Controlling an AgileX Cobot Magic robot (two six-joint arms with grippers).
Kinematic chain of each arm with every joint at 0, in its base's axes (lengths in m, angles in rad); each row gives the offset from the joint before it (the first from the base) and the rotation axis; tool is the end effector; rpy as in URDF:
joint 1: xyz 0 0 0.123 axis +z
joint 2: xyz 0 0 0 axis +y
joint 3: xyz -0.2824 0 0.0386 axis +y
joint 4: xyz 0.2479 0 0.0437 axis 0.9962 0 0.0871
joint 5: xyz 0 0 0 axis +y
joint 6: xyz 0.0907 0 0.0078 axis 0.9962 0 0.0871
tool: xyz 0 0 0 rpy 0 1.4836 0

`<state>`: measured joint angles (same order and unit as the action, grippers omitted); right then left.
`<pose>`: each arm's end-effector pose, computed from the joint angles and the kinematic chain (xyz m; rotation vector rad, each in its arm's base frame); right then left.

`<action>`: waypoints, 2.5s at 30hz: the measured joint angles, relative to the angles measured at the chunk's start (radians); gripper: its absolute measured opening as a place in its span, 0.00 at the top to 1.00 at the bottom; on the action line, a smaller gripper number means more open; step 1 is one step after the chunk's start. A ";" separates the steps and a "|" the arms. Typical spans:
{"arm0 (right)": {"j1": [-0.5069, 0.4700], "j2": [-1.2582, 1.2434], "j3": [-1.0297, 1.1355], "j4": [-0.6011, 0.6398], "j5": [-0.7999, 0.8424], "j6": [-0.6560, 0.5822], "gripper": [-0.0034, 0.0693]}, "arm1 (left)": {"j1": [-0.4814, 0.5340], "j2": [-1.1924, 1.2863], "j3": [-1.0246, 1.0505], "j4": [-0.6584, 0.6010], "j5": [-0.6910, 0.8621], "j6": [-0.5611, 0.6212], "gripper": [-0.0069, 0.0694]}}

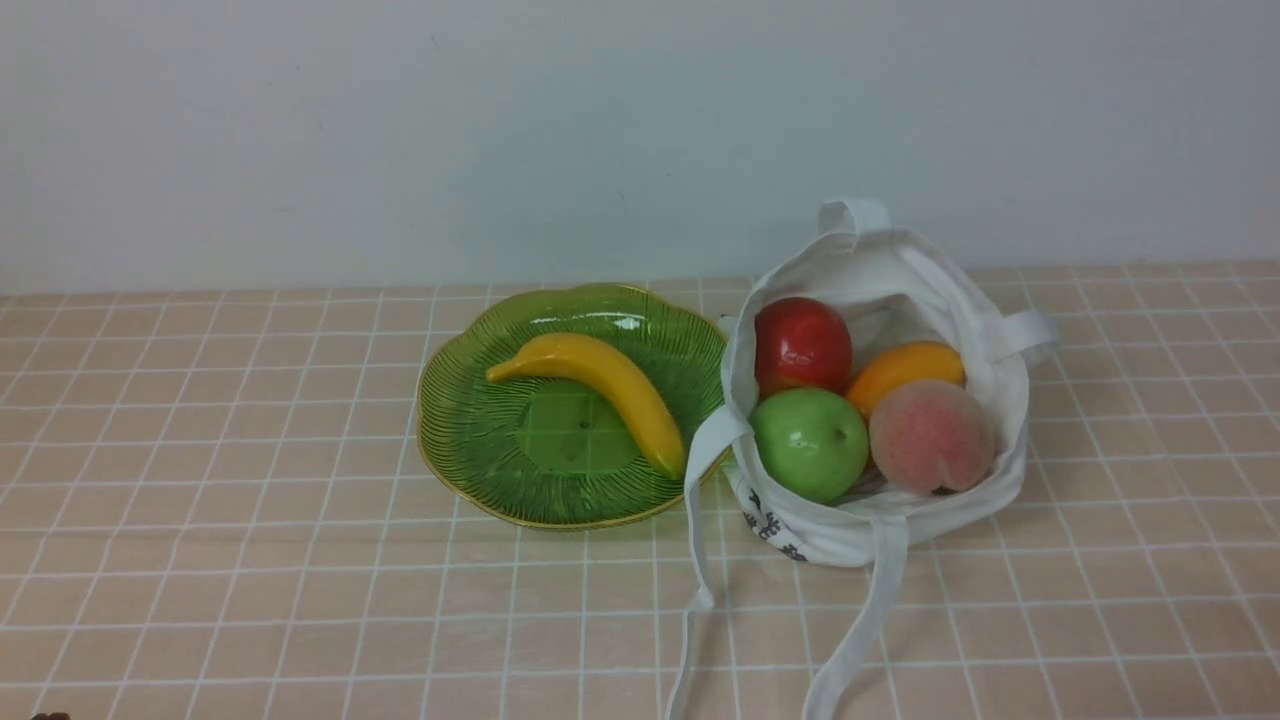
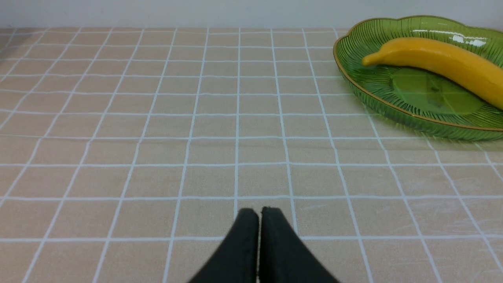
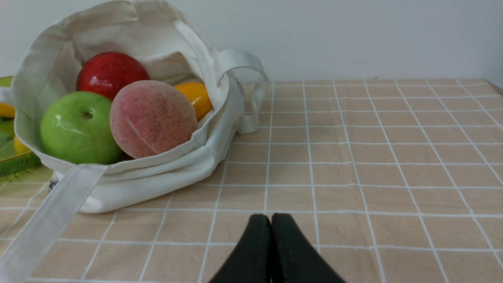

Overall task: Take the fruit out of the bag on the brown coffee tablecloth and place them on the plate.
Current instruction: 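Reach into the cloth bag and grasp the peach with the right gripper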

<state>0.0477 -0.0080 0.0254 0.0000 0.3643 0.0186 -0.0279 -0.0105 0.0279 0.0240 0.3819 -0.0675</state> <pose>0.0529 0.0025 0.1722 -0.0271 1.8654 0.0459 0.0524 -0.0006 0.1699 -0.0224 1.8829 -0.0417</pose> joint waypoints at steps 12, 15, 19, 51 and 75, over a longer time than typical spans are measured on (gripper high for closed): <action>0.000 0.000 0.000 0.006 0.000 0.002 0.97 | 0.000 0.000 0.000 0.000 0.000 0.000 0.92; 0.000 0.000 0.000 0.036 -0.006 0.027 0.97 | 0.000 0.000 0.000 0.000 0.000 0.000 0.92; 0.000 0.000 0.004 0.287 -0.062 0.160 0.97 | 0.000 0.000 0.000 0.000 0.000 0.000 0.92; 0.018 1.004 -0.753 0.202 0.692 0.083 0.97 | 0.000 0.000 0.000 0.000 0.000 0.000 0.92; 0.290 1.782 -1.453 0.000 0.698 0.074 0.58 | 0.000 0.000 0.000 0.000 0.000 0.000 0.92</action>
<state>0.3382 1.7742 -1.4276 0.0000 1.0627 0.0929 -0.0279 -0.0105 0.0279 0.0240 0.3819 -0.0675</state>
